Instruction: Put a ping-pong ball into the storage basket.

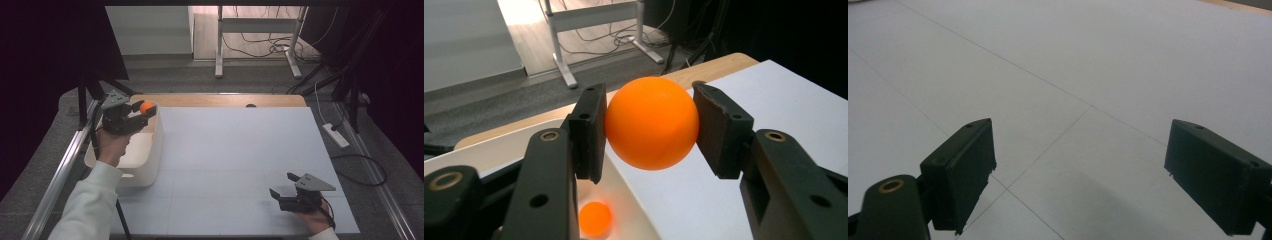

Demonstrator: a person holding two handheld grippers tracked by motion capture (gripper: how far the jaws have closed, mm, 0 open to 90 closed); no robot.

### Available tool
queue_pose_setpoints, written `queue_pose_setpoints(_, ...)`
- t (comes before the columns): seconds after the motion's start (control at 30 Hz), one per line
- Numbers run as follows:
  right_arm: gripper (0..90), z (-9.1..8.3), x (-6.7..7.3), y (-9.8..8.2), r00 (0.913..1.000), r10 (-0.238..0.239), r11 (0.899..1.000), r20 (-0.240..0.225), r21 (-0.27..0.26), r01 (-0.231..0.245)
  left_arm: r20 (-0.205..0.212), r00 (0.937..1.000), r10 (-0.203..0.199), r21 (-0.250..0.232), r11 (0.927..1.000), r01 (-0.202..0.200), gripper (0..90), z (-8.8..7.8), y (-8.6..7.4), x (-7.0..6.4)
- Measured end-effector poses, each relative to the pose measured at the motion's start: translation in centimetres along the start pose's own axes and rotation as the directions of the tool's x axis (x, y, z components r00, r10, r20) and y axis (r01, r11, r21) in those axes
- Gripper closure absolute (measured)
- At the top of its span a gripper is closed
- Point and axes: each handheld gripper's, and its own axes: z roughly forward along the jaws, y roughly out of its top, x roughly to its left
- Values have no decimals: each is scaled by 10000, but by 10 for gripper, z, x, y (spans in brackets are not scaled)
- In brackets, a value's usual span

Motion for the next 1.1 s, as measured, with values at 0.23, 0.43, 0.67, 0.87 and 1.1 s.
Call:
queue_pose_setpoints(0.23,126,0,0,0,10000,16,10000,2,-40,-16,-243,9996,-123,143,9998,127,500,-2,-2,10)
queue_pose_setpoints(0.43,126,0,1,0,10000,15,10000,-18,-42,-15,-443,9987,-236,410,9988,255,500,2,-4,17)
queue_pose_setpoints(0.67,127,1,0,0,10000,54,10000,-39,-25,-54,-677,9975,-202,721,9971,251,500,12,-5,25)
queue_pose_setpoints(0.87,127,0,0,0,10000,79,10000,-39,-13,-80,-803,9964,-267,969,9947,345,500,19,-4,33)
queue_pose_setpoints(1.1,126,0,0,-1,9999,69,10000,-101,-49,-70,-930,9954,-222,1137,9930,328,500,25,-9,35)
